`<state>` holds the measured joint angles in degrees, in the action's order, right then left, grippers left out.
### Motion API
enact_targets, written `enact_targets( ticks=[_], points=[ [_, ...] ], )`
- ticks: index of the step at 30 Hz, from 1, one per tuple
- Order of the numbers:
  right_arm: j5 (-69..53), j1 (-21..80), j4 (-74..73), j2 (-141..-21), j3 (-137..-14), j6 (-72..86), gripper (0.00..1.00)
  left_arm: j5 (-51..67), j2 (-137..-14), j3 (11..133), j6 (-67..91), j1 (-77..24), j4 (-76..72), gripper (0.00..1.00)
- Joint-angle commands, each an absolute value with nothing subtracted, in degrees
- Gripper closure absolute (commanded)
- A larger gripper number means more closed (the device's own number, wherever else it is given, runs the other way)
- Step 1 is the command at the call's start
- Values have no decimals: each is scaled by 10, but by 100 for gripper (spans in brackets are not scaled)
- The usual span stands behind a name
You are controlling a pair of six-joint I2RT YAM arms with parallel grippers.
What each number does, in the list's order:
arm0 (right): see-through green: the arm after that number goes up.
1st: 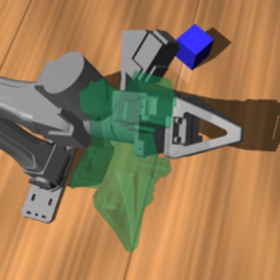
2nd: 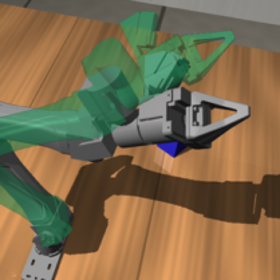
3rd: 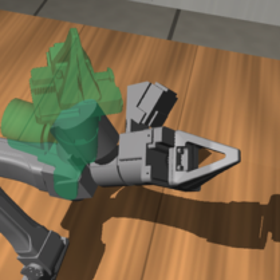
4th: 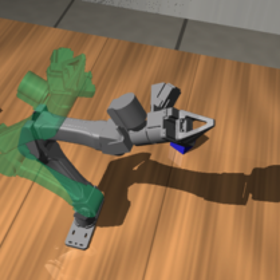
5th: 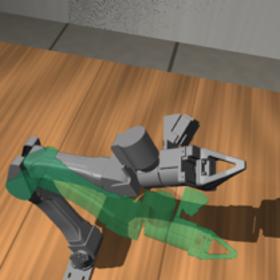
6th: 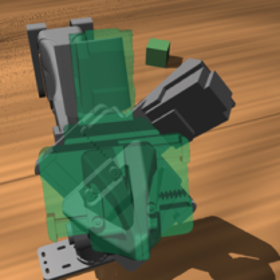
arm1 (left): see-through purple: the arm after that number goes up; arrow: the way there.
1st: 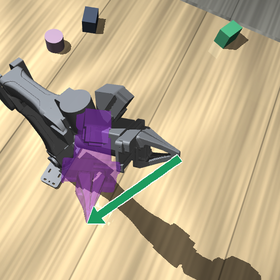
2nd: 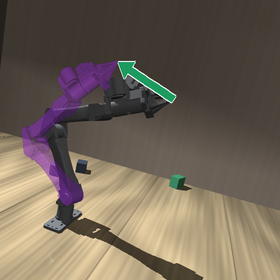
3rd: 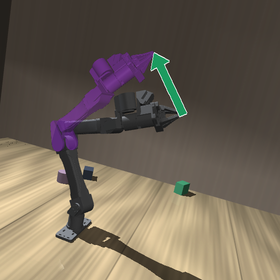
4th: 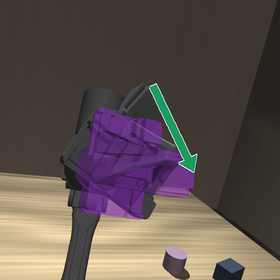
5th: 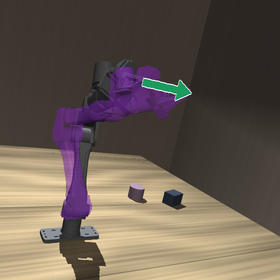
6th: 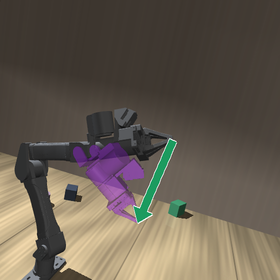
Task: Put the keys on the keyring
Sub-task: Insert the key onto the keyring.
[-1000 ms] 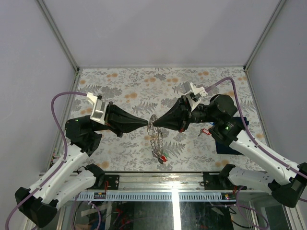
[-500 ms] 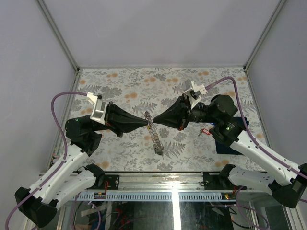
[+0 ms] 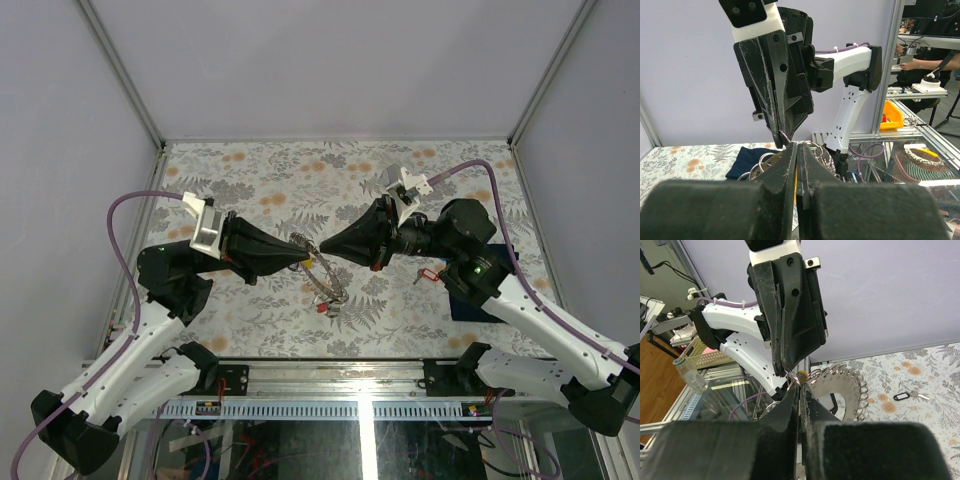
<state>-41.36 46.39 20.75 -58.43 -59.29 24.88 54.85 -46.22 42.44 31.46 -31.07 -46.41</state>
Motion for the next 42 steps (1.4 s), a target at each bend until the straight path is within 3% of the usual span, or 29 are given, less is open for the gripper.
enact_targets(
  ticks=[1,42],
  points=[
    [-349,459,227,-564,-611,242,100,562,-452,434,312,-315,-481,100],
    [-204,459,127,-561,-639,291,100,556,-448,469,200,-325,-307,100]
  ],
)
